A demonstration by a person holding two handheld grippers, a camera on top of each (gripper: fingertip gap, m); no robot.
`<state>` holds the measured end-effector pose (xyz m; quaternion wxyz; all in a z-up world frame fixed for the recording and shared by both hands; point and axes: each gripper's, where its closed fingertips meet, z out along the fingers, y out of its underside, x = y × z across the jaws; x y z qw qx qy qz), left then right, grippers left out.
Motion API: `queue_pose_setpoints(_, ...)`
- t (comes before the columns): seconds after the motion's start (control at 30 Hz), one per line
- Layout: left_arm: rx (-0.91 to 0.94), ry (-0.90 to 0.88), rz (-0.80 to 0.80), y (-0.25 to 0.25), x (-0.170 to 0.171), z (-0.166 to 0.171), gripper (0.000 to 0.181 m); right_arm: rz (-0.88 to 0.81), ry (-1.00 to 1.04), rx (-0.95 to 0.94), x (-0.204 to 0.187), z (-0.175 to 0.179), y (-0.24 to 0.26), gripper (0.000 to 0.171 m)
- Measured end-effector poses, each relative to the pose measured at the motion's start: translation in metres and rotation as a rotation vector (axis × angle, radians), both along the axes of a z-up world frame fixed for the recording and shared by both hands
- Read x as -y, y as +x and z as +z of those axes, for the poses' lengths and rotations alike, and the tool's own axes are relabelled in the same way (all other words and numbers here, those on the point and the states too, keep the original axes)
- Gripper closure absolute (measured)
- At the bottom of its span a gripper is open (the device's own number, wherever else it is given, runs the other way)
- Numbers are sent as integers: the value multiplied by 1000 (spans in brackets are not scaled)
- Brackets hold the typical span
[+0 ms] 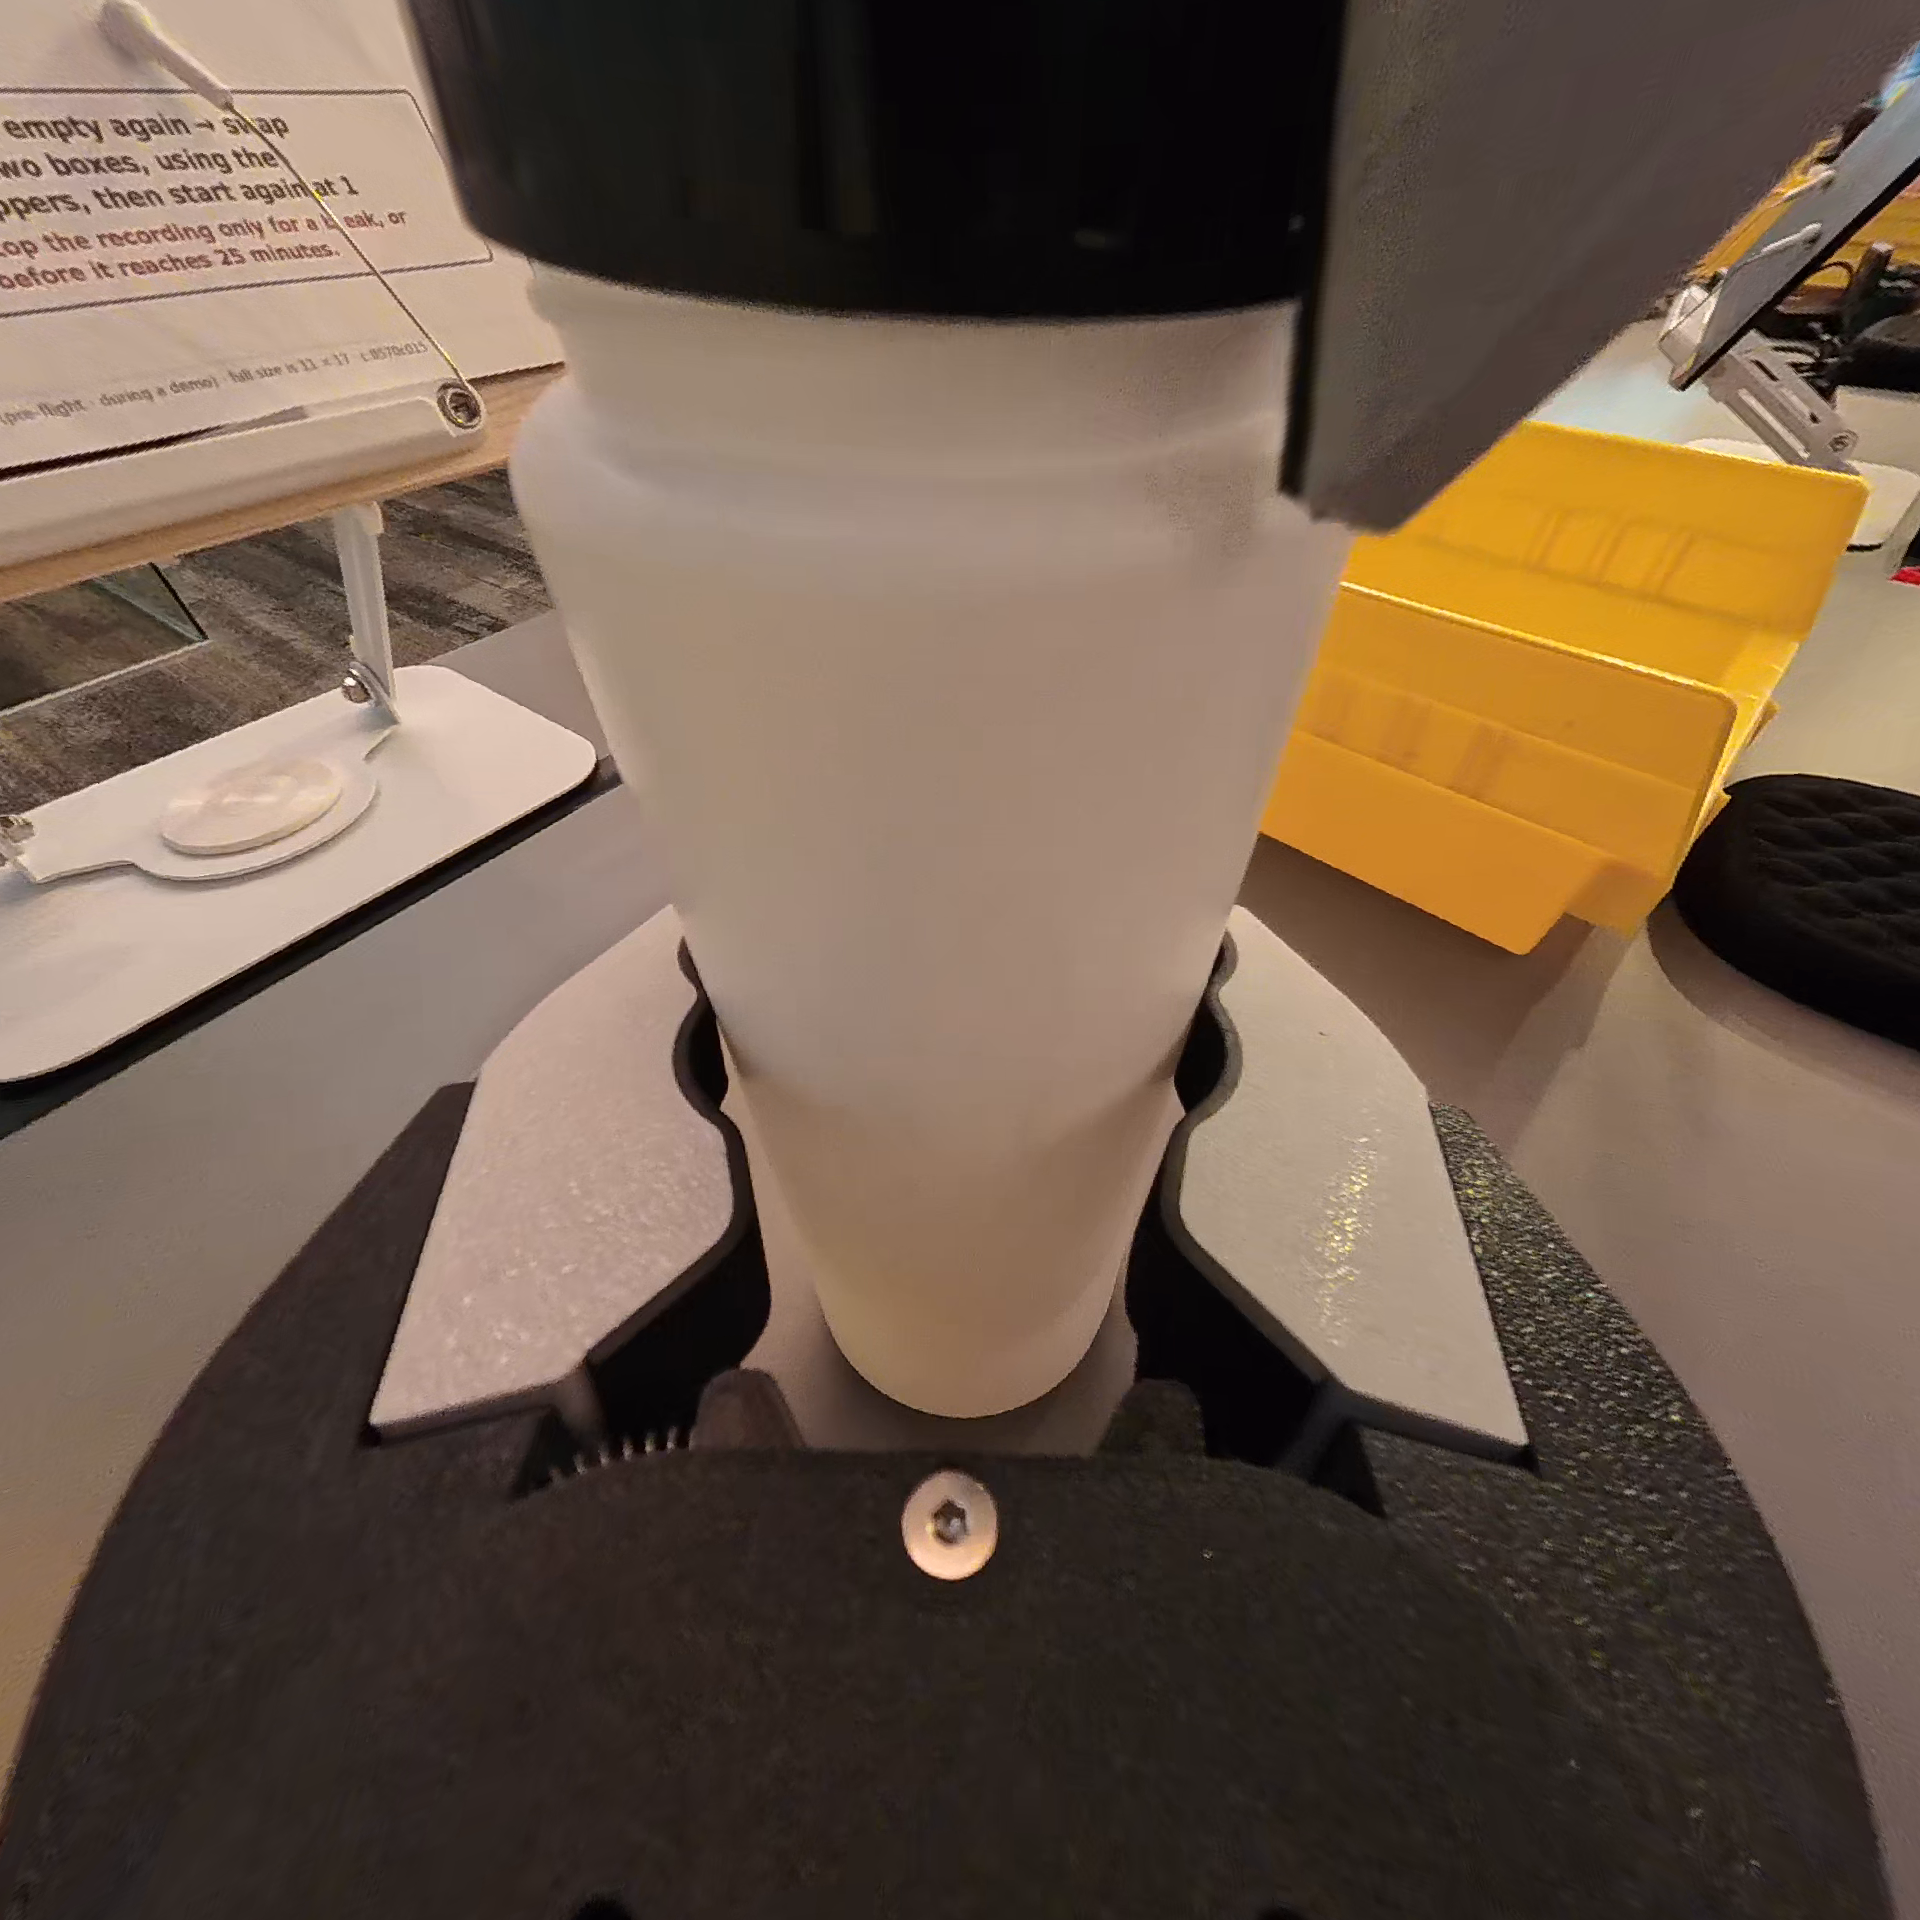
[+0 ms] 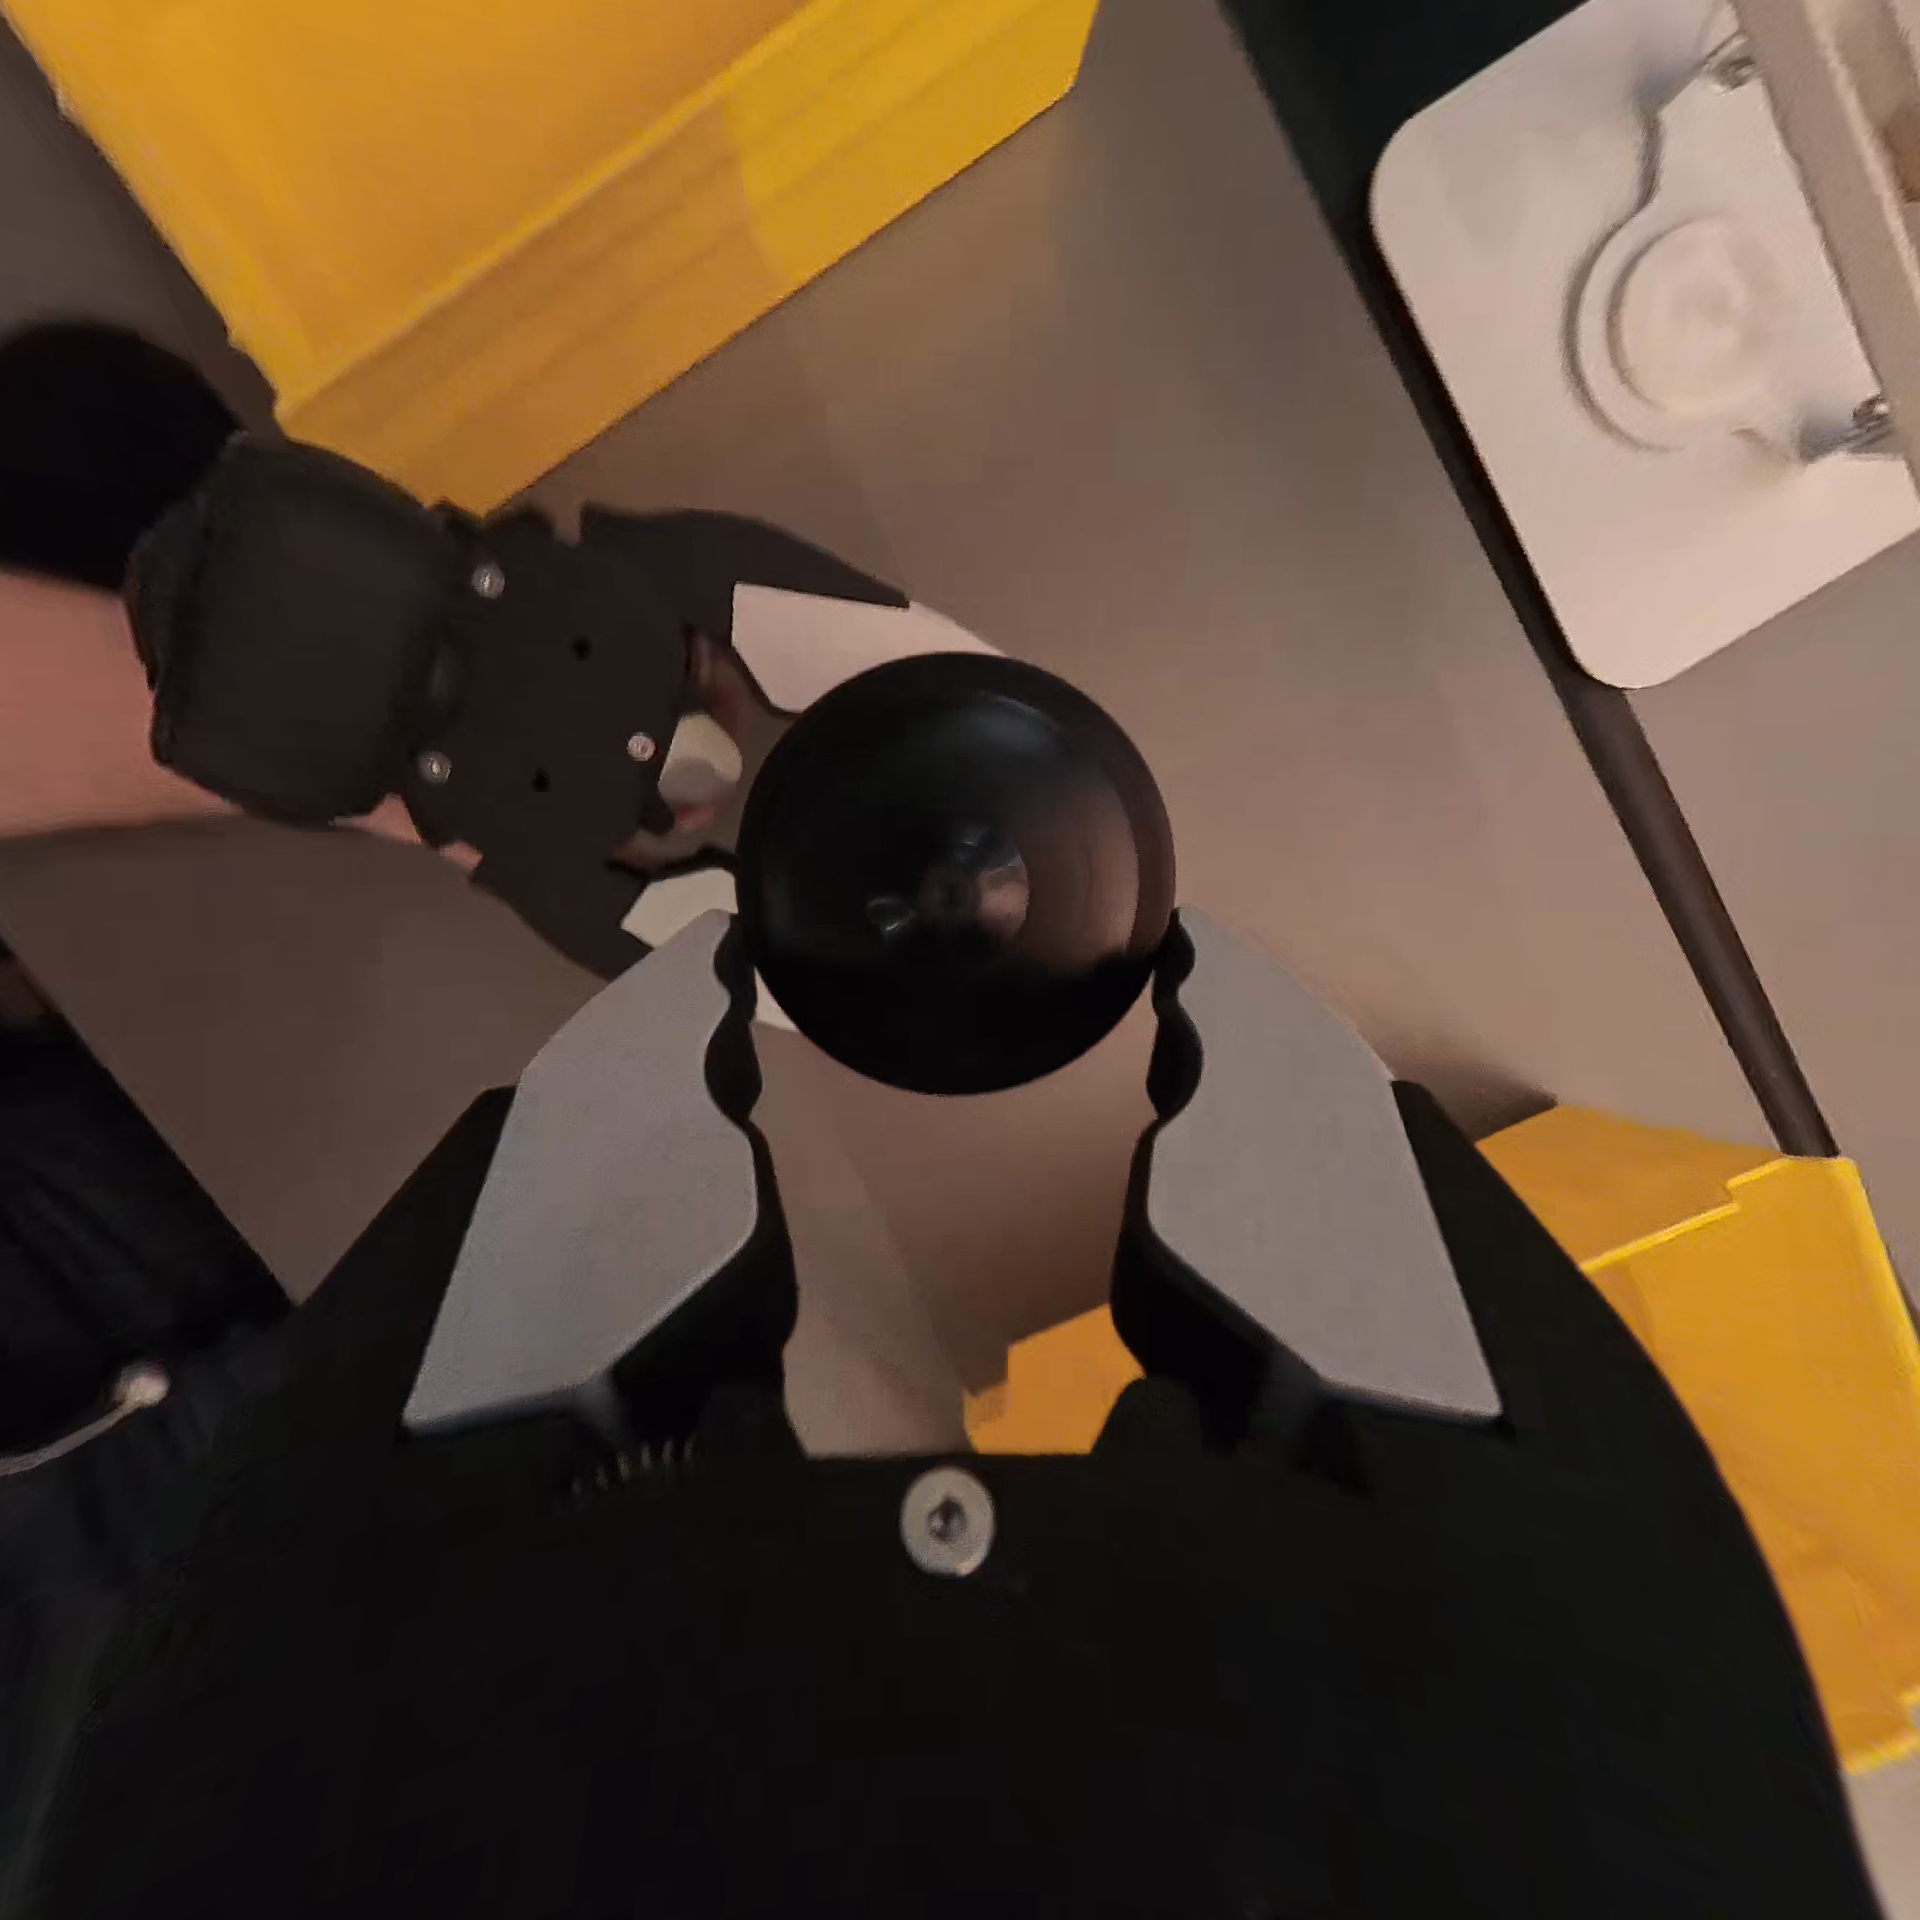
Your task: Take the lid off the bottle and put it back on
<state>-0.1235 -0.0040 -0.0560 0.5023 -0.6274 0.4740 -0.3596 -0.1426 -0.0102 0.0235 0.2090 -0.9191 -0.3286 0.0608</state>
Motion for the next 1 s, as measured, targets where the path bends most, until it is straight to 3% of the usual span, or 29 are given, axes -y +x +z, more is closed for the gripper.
queue_pose_setpoints(0.17, 14, -4, -36, -1, 2, 0, 94, 218, 198, -31, -5, 5, -1, 92)
queue_pose_setpoints(0.3, 22, -1, -62, 0, 3, 1, 94, 368, 428, -308, -9, 27, -17, 90)
queue_pose_setpoints(0.37, 23, -1, -64, 0, 4, 1, 94, 367, 444, -414, -10, 25, -20, 97)
queue_pose_setpoints(0.53, 22, -3, -66, 0, 4, 1, 94, 378, 450, -521, -8, 16, -23, 92)
queue_pose_setpoints(0.7, 13, -1, -33, 0, 2, 0, 94, 285, 511, -545, -9, 17, -23, 95)
queue_pose_setpoints(0.9, 1, -5, 34, 0, -3, 0, 94, -125, 703, -577, -17, 18, -16, 94)
queue_pose_setpoints(1.0, 13, -5, 9, -1, -1, 0, 94, -132, 783, -552, -18, 19, -17, 94)
